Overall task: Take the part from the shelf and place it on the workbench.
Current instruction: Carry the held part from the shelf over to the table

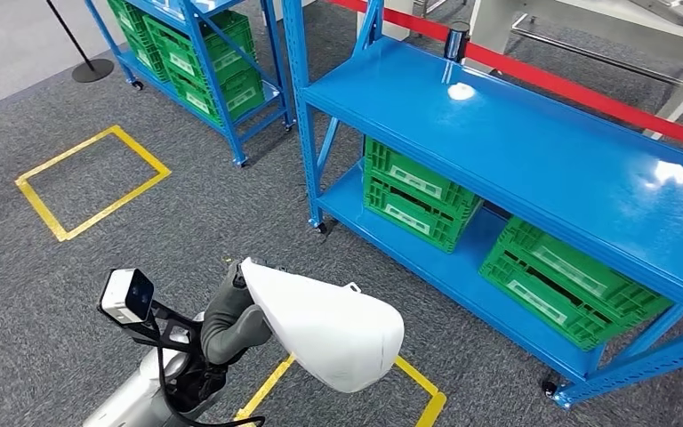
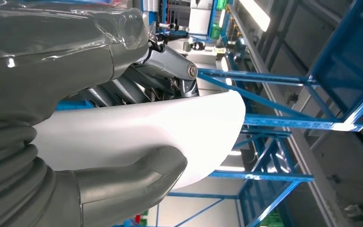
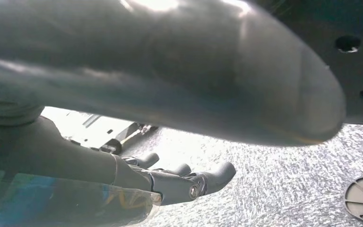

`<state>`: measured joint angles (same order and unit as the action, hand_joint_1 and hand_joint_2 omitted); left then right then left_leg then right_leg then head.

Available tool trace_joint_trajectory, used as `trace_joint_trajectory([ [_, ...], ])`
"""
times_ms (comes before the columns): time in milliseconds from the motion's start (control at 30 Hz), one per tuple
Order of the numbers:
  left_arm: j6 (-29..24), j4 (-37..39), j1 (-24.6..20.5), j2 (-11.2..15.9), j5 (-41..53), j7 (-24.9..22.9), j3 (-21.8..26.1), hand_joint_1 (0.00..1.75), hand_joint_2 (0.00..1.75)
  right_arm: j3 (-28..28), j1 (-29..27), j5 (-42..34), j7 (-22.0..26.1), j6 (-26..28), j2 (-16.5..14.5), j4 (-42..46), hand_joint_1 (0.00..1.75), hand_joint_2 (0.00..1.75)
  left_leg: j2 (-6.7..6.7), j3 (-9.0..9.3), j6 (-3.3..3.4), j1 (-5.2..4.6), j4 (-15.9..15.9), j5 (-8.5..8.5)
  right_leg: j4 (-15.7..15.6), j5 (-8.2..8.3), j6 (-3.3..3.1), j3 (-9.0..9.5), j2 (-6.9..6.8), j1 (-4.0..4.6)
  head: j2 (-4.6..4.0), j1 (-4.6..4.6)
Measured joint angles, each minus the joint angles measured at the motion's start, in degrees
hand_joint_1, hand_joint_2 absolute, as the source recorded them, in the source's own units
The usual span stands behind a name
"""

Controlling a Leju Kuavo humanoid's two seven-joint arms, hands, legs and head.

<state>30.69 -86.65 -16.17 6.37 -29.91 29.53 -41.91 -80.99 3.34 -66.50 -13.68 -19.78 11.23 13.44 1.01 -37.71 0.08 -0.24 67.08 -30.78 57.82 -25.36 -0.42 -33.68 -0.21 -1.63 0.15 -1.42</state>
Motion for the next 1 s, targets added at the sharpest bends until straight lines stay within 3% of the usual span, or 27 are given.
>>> trace_joint_trajectory([
  [67,0.0,0.3,0.1,0.0,0.0,-0.1,0.0,1.75,1.75,0.0,-0.1,0.0,0.0,-0.1,0.0,0.0,0.00,0.00,-0.61,-3.29,-0.31,0.37,6.5,-2.24,0.0,-0.04,-0.12,-0.06,-0.54,0.17,0.00,-0.01],
  [100,0.0,0.4,0.1,0.0,0.0,-0.2,-0.1,1.75,1.75,0.0,-0.2,0.0,0.0,-0.1,0.0,0.0,0.00,0.00,-0.73,-3.64,-0.29,0.45,7.0,-1.86,0.0,-0.06,-0.14,-0.05,-0.82,0.24,0.00,-0.02],
  [133,0.0,0.6,0.1,0.0,0.0,-0.3,-0.1,1.75,1.75,-0.1,-0.2,0.0,0.0,-0.2,0.0,0.0,0.00,0.00,-0.85,-2.79,-0.14,0.46,5.2,-0.49,0.0,-0.08,-0.16,-0.01,-1.09,0.33,0.00,-0.02],
  [200,0.0,0.7,0.0,0.0,-0.1,-0.6,0.0,1.75,1.75,-0.1,-0.2,0.0,0.0,-0.3,-0.2,0.0,0.00,0.00,-1.90,1.35,0.70,0.12,-3.0,3.08,0.0,-0.10,-0.15,0.12,-1.58,0.57,0.00,0.01],
  [267,0.0,0.8,-0.3,0.0,-0.1,-0.7,0.0,1.75,1.75,-0.2,-0.2,0.0,0.0,-0.5,-0.3,0.0,0.00,0.00,-2.96,4.21,1.50,-0.46,-8.7,4.76,-0.1,-0.15,0.09,0.18,-2.12,0.80,0.00,0.03],
  [333,0.0,1.0,-0.4,0.0,-0.2,-0.7,0.0,1.75,1.75,-0.3,-0.2,0.0,0.0,-0.6,-0.4,0.0,0.00,0.00,-2.71,4.42,1.88,-0.81,-9.5,4.85,-0.3,-0.16,0.59,0.30,-2.77,0.81,0.00,0.01],
  [400,0.0,1.1,-0.5,-0.1,-0.2,-0.7,0.0,1.75,1.75,-0.3,-0.2,-0.1,0.0,-0.6,-0.4,0.0,0.00,0.00,-1.91,4.98,2.36,-0.56,-10.6,5.58,-0.1,-0.44,1.07,0.24,-2.90,0.82,0.00,0.06],
  [467,0.0,1.2,-0.7,-0.3,-0.2,-0.7,0.0,1.75,1.75,-0.3,-0.2,-0.1,0.0,-0.6,-0.4,0.0,0.00,0.00,-1.19,5.56,2.81,-0.24,-11.8,6.43,3.6,-2.41,1.01,-1.55,-1.76,0.82,0.00,0.20],
  [533,0.0,1.4,-0.7,-0.5,-0.2,-0.8,-0.1,1.75,1.75,-0.4,-0.3,-0.2,0.0,-0.6,-0.3,0.0,0.00,0.00,-0.48,5.49,2.98,-0.33,-12.0,6.62,11.5,-5.72,0.74,-5.33,-0.52,0.72,0.00,0.28],
  [567,0.0,1.5,-0.6,-0.5,-0.2,-0.8,-0.2,1.75,1.75,-0.4,-0.3,-0.2,0.0,-0.6,-0.3,0.0,0.00,0.00,-0.07,5.45,2.99,-0.38,-11.9,6.62,14.8,-6.79,0.87,-6.95,-0.27,0.68,0.00,0.31],
  [600,0.0,1.7,-0.6,-0.5,-0.2,-0.8,-0.2,1.75,1.75,-0.4,-0.3,-0.2,0.0,-0.6,-0.3,0.0,0.00,0.00,0.36,5.45,2.97,-0.41,-11.9,6.60,16.0,-6.95,1.22,-7.60,-0.16,0.62,0.00,0.30],
  [633,0.0,1.8,-0.5,-0.5,-0.2,-0.8,-0.3,1.75,1.75,-0.4,-0.3,-0.2,0.0,-0.6,-0.3,0.0,0.00,0.00,0.82,5.48,2.93,-0.41,-11.8,6.57,14.7,-6.08,1.76,-7.01,-0.10,0.52,0.00,0.30],
  [700,0.0,1.9,-0.5,-0.5,-0.2,-0.8,-0.3,1.75,1.75,-0.5,-0.3,-0.2,0.0,-0.5,-0.3,0.0,0.00,0.00,1.69,5.45,2.59,-0.35,-11.4,6.31,6.5,-2.75,2.76,-3.13,0.42,0.17,0.00,0.32],
  [733,0.0,1.9,-0.5,-0.6,-0.2,-0.8,-0.3,1.75,1.75,-0.5,-0.3,-0.2,0.0,-0.5,-0.3,0.0,0.00,0.00,2.06,5.30,2.28,-0.43,-11.0,6.06,2.8,-1.38,2.83,-1.24,0.77,0.09,0.00,0.36],
  [800,0.0,1.9,-0.5,-0.6,-0.1,-0.8,-0.4,1.75,1.75,-0.5,-0.1,-0.2,0.0,-0.4,-0.3,0.0,0.00,0.00,2.50,4.90,1.77,-0.59,-10.3,5.67,-0.4,-0.33,2.14,0.38,1.18,0.17,0.00,0.36],
  [900,0.0,1.9,-0.5,-0.6,-0.1,-0.9,-0.3,1.75,1.75,-0.5,0.1,-0.1,0.0,-0.4,-0.4,0.0,0.00,0.00,2.44,4.50,1.27,-0.48,-9.7,5.14,-0.4,-0.20,0.97,0.59,0.70,0.15,0.00,0.31],
  [933,0.0,1.9,-0.6,-0.5,-0.1,-0.9,-0.3,1.75,1.75,-0.5,0.1,0.0,0.0,-0.4,-0.4,0.0,0.00,0.00,1.91,3.94,0.95,-0.38,-8.5,4.33,-0.5,-0.22,0.64,0.76,0.52,0.02,0.00,0.21],
  [1000,0.0,1.9,-0.6,-0.5,-0.1,-0.9,-0.3,1.75,1.75,-0.5,0.0,0.0,0.0,-0.4,-0.4,0.0,0.00,0.00,0.36,0.87,0.23,-0.07,-2.1,1.19,-0.5,-0.38,0.15,1.01,0.16,0.00,0.00,0.04],
])
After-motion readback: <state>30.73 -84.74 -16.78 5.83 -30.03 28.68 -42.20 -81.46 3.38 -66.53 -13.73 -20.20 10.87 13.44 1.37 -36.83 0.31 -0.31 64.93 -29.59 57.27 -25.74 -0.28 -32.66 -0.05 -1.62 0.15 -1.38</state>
